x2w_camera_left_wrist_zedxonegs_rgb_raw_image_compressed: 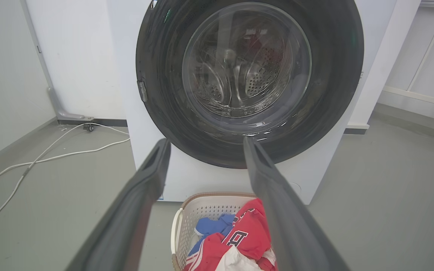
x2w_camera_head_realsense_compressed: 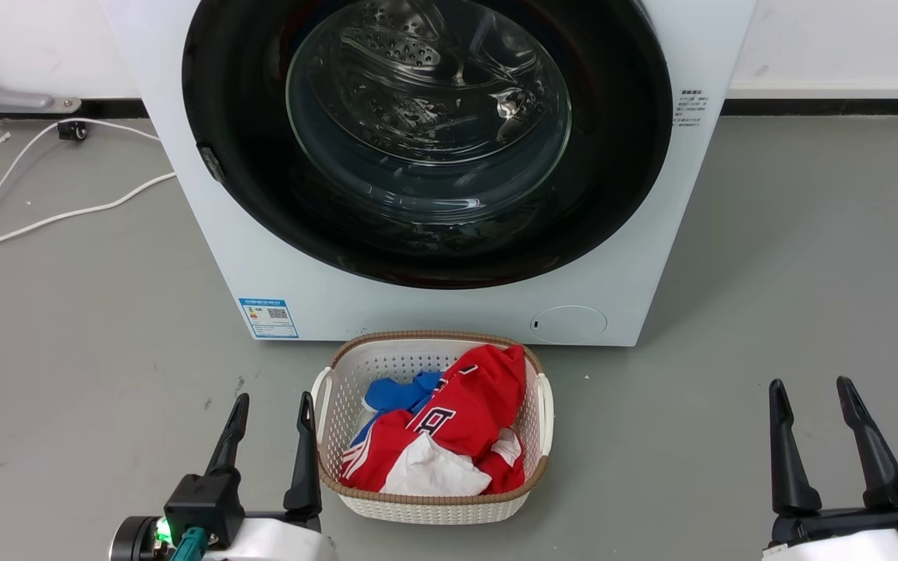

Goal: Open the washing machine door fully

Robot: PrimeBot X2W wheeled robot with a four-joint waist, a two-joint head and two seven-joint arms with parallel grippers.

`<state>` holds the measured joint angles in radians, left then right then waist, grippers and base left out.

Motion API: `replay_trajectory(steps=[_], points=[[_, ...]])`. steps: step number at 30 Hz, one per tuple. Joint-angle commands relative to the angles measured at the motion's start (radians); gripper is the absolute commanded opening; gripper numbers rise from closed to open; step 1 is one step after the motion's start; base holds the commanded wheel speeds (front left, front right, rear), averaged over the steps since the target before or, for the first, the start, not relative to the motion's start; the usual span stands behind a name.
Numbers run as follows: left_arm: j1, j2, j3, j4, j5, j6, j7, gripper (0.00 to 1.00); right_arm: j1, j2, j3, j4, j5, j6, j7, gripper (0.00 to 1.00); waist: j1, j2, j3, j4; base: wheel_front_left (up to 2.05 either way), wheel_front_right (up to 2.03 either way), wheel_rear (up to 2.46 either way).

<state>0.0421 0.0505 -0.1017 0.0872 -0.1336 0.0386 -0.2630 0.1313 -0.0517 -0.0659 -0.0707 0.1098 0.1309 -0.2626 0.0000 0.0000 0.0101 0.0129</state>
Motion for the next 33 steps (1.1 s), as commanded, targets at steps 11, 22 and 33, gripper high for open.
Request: replay_trajectory(steps=[11, 22, 33], points=[[0.005, 0.000, 0.002, 0.016, -0.006, 0.006, -0.003, 1.00, 0.011, 0.003, 0.003, 0.015, 0.010, 0.000, -0.003, 0.44, 0.0000, 0.0000, -0.004, 0.002, 0.00, 0.00, 0.00], [0.010, 0.000, 0.005, 0.019, -0.009, 0.009, -0.003, 1.00, -0.022, 0.002, 0.015, -0.017, 0.288, 0.000, -0.003, 0.00, 0.0000, 0.0000, -0.006, -0.001, 0.00, 0.00, 0.00], [0.008, 0.000, 0.005, 0.024, -0.009, 0.007, -0.003, 1.00, -0.022, 0.002, 0.043, 0.007, 0.969, 0.000, -0.003, 0.00, 0.0000, 0.0000, -0.007, 0.002, 0.00, 0.00, 0.00]])
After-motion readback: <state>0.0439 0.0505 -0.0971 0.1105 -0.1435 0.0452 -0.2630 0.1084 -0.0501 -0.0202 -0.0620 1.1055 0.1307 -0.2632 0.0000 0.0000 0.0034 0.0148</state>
